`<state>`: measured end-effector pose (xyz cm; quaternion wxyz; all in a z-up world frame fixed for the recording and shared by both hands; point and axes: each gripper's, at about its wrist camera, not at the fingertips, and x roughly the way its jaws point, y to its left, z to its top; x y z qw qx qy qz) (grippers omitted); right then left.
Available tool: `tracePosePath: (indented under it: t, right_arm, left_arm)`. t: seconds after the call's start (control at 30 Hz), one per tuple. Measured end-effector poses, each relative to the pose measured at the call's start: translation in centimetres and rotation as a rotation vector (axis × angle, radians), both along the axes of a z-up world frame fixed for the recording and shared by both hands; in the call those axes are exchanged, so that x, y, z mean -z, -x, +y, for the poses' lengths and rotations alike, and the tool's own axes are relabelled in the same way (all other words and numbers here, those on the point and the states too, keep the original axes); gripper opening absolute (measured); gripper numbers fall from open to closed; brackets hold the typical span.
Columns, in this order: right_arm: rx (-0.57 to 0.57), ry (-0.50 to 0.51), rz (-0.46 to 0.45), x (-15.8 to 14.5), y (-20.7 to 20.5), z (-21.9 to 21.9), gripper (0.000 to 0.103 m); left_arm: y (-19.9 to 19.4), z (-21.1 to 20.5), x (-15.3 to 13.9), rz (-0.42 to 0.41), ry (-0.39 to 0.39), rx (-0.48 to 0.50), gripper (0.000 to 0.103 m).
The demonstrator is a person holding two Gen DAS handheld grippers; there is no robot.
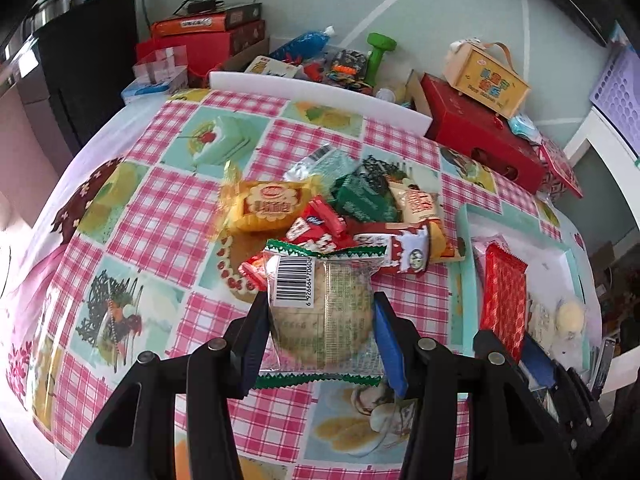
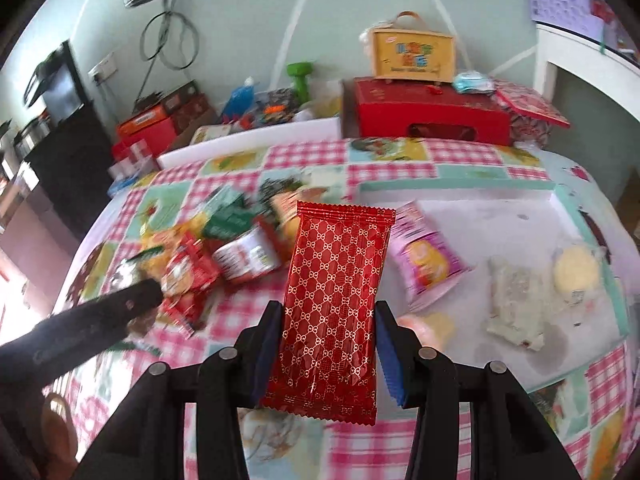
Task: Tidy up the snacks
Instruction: 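Carry the cracker pack with the left gripper while the right carries the red pack to the tray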
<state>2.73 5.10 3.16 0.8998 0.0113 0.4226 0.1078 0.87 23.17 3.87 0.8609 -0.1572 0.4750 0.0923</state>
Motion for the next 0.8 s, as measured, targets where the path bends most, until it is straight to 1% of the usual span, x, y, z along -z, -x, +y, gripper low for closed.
tracePosePath:
  t: [0.23, 0.37, 0.5, 0.63, 0.8]
  right_arm:
    - [0.164, 0.017, -0.064, -1.2, -2.8, -5.3, 0.048]
    - [0.256, 0.0, -0.067, -1.2, -3.9, -8.8, 0.048]
    - [0.335, 0.023, -0.077, -1.0, -4.7, -11.7, 0.048]
    - [0.378, 0.019, -0.073, -0.6, -5.3, -13.8, 0.048]
    - [0.408, 0.018, -0.063, 0.0, -6.1, -15.3, 0.048]
  left_arm:
    - [-2.5, -3.2, -1.1, -0.008, -0.021, 0.085, 0.052]
    - [-4.5, -5.7, -1.3, 0.0, 0.004, 0.141, 0.051]
    - [-6.3, -9.2, -1.6, -0.006, -0.007, 0.218, 0.052]
    - [-8.3, -13.1, -1.7, -0.009, -0.009, 0.303, 0.052]
    - [-10.6, -16.9, -1.0, 0.013, -0.014, 0.371, 0.052]
